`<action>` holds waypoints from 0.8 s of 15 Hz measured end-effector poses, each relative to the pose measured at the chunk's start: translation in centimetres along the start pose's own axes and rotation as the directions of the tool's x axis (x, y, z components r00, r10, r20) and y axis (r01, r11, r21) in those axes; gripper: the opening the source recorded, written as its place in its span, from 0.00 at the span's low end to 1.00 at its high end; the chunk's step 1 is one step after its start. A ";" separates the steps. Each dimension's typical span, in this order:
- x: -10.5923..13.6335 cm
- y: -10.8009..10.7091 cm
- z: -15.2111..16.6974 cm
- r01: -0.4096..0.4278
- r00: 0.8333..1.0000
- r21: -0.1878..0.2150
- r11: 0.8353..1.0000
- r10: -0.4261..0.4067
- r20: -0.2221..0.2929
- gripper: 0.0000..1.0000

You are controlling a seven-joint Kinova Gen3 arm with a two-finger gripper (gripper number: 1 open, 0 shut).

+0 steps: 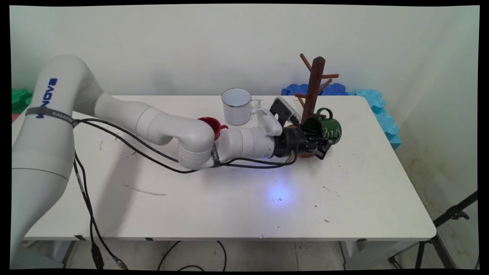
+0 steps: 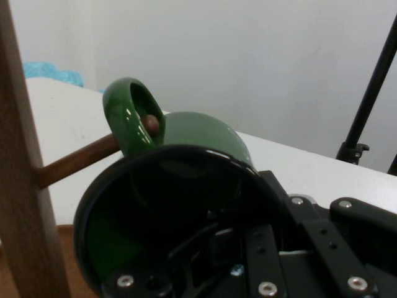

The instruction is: Place the picked object on the table

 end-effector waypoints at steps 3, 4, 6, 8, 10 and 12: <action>0.6 0.6 -0.6 -0.003 1.000 -0.017 1.000 0.003 -0.007 0.00; 0.9 0.8 -0.8 -0.002 1.000 -0.024 1.000 0.002 -0.010 0.00; 1.2 1.2 -1.3 0.000 1.000 -0.034 0.999 0.000 -0.013 0.00; 1.7 1.6 -1.9 0.001 1.000 -0.046 0.999 -0.002 -0.016 0.00; 2.3 2.1 -2.8 0.005 1.000 -0.060 0.998 -0.006 -0.016 0.00; 3.0 2.4 -4.0 0.009 1.000 -0.073 0.997 -0.010 -0.012 0.00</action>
